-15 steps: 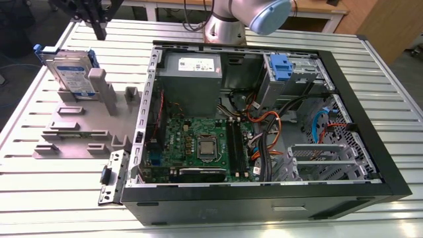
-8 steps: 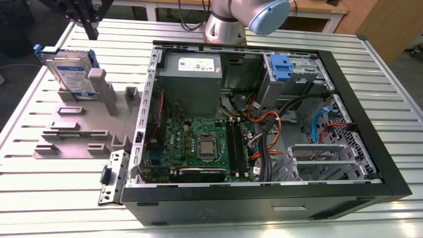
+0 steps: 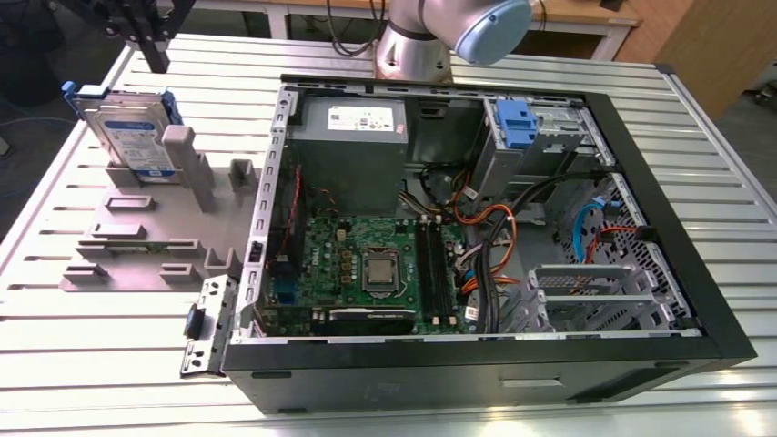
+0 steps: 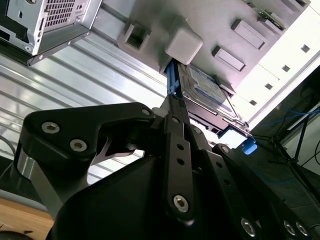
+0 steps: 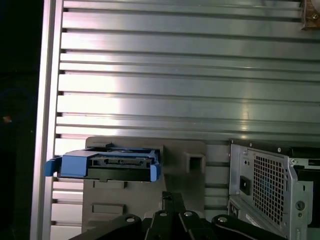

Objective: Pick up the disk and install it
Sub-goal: 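Reach for the disk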

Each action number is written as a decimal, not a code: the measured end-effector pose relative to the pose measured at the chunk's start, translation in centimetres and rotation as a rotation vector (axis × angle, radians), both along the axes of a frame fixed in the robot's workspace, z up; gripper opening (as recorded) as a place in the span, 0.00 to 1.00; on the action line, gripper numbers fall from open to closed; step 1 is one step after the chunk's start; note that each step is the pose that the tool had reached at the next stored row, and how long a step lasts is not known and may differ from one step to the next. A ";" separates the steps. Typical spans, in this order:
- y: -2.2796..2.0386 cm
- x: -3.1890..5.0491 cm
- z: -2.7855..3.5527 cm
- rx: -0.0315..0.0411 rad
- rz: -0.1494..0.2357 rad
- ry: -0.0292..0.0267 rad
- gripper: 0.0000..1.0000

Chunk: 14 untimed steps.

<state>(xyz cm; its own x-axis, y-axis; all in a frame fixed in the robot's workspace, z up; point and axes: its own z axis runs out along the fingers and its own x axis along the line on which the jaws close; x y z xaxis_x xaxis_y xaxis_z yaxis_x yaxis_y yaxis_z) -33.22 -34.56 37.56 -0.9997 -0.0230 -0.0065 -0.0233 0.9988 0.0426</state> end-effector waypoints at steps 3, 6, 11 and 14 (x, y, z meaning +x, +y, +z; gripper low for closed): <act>0.01 -0.39 -0.03 -0.0001 0.001 0.0002 0.11; 0.01 -0.73 -0.06 -0.0001 0.003 0.0003 0.11; 0.01 -1.29 -0.11 0.0000 0.006 0.0006 0.11; 0.02 -1.62 -0.15 0.0000 0.007 0.0007 0.11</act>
<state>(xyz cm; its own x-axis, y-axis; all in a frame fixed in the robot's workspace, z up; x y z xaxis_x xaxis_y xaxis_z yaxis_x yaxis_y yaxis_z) -34.84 -34.55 37.41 -0.9995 -0.0303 -0.0058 -0.0305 0.9986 0.0426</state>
